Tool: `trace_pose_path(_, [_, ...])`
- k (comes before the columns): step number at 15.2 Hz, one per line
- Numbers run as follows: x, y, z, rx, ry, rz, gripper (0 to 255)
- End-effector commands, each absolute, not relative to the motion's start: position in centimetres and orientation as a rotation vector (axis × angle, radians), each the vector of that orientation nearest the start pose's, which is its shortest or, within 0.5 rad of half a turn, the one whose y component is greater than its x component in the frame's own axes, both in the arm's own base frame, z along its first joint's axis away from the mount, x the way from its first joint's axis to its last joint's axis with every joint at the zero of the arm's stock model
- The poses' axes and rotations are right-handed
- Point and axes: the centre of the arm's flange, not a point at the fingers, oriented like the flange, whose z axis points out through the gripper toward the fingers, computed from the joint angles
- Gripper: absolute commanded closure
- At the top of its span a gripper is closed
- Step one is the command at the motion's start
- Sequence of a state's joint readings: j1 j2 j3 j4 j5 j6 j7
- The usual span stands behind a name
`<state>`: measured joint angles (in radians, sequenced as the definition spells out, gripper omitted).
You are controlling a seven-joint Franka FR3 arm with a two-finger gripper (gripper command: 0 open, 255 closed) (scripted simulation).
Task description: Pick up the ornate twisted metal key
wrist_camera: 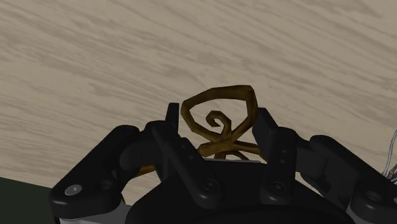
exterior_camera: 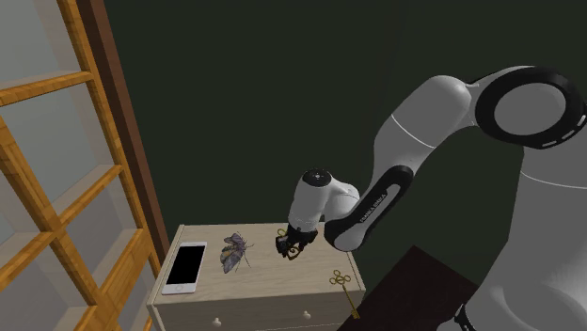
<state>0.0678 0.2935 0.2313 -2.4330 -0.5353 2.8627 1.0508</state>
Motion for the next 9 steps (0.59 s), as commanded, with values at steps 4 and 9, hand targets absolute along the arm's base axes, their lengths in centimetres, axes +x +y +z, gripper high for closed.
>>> trace_pose_path(4, [46.5,17.7,20.2,-3.096,0.408,-0.305,255])
trace_pose_path(9, [46.5,17.7,22.3,-3.096,0.408,-0.305,255])
